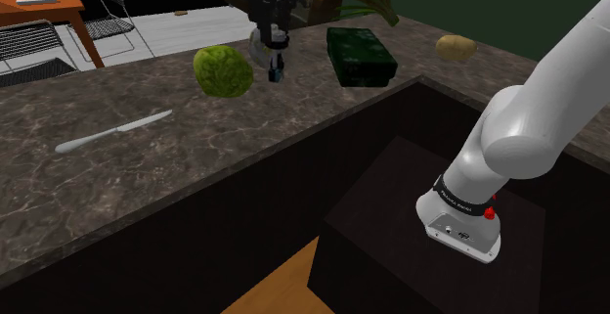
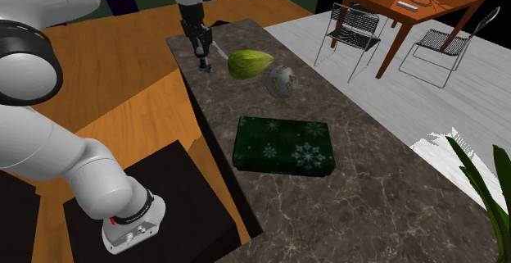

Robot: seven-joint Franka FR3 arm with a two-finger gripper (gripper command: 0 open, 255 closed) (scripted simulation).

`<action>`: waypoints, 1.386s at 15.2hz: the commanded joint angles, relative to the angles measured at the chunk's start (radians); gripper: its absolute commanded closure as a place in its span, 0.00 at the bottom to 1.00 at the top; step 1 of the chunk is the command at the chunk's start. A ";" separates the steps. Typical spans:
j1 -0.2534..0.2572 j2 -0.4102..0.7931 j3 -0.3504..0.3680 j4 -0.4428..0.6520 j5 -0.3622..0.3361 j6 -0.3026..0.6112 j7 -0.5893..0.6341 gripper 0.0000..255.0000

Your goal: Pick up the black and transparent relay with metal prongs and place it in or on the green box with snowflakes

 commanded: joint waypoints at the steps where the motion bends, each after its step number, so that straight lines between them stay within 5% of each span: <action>1: -0.001 0.003 -0.001 0.033 -0.001 -0.030 -0.001 1.00; 8: -0.001 0.024 0.001 0.140 -0.007 -0.117 0.002 1.00; 21: -0.129 -0.080 -0.199 0.072 -0.022 -0.147 -0.328 1.00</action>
